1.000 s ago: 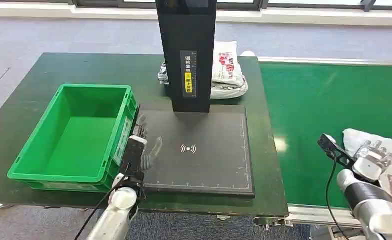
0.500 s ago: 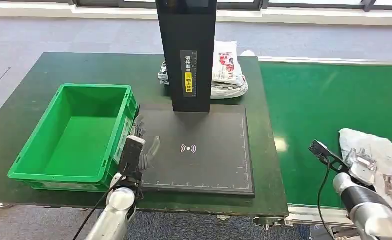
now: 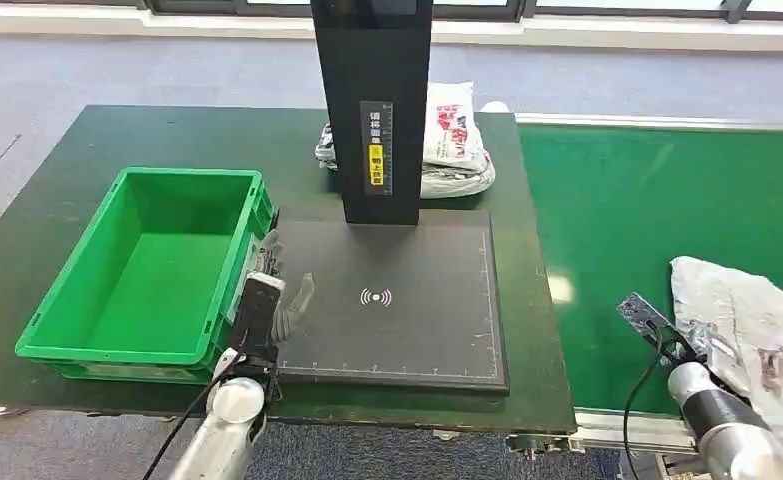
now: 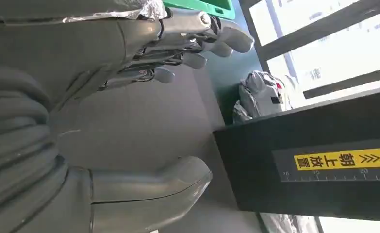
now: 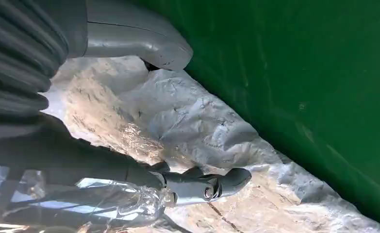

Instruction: Moved the parcel from conveyor to table for the left to box.

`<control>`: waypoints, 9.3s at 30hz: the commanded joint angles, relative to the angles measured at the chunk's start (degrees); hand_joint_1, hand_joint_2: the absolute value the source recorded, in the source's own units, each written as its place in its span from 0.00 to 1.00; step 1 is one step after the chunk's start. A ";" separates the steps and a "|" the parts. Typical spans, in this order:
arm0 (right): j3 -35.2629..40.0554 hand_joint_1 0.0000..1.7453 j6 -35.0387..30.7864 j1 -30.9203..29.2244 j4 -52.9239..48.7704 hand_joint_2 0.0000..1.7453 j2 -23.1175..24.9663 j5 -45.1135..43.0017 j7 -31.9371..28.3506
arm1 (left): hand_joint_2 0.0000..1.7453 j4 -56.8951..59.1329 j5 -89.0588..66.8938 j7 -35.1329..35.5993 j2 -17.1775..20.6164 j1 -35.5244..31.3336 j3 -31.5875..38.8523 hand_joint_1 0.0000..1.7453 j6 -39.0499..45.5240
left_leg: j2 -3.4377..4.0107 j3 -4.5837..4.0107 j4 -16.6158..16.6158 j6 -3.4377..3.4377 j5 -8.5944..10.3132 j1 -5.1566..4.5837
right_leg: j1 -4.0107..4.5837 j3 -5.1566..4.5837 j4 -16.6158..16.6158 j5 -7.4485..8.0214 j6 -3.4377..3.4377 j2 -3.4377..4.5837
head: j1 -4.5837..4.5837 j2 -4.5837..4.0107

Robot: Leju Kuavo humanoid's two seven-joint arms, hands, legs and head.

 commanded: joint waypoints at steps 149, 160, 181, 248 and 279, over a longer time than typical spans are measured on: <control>10.57 0.00 7.51 -2.22 -6.25 0.00 2.49 -12.45 -8.55 | 1.00 1.78 1.91 0.28 1.45 2.01 2.40 0.00 0.66 | 0.16 0.18 -0.09 -0.03 -0.04 0.03 | 0.04 0.17 -0.13 0.02 -0.04 0.14 | 0.00 0.00; 12.35 0.00 9.77 -1.42 -5.39 1.00 1.87 -9.07 -5.79 | 1.00 2.13 1.81 0.52 1.42 1.66 2.30 0.00 0.51 | 0.08 0.13 -0.06 -0.03 -0.02 0.02 | 0.03 0.11 -0.08 0.00 -0.04 0.07 | 0.00 0.00; 15.29 1.00 23.02 8.02 -9.16 1.00 -0.01 1.23 -5.12 | 1.00 3.78 0.65 0.89 0.40 0.87 1.46 0.00 0.22 | -0.21 0.49 -0.15 0.01 -0.02 0.11 | 0.13 0.59 -0.30 -0.08 -0.03 -0.23 | -0.02 0.00; 5.08 1.00 45.23 0.47 -16.83 1.00 9.93 -73.85 -30.40 | 1.00 3.97 3.05 -4.90 1.14 3.00 5.19 0.00 1.28 | 0.52 0.72 -0.11 -0.01 -0.31 0.11 | 0.10 0.65 -0.27 -0.05 -0.03 0.54 | 0.02 -0.02; 25.83 0.00 24.73 -8.58 -22.69 0.00 7.02 -67.38 -21.71 | 1.00 7.19 6.03 -5.51 0.33 -0.57 2.73 0.00 0.72 | 0.16 0.67 -0.08 -0.05 -0.19 0.15 | 0.15 0.71 -0.29 -0.06 -0.03 0.21 | 0.00 0.00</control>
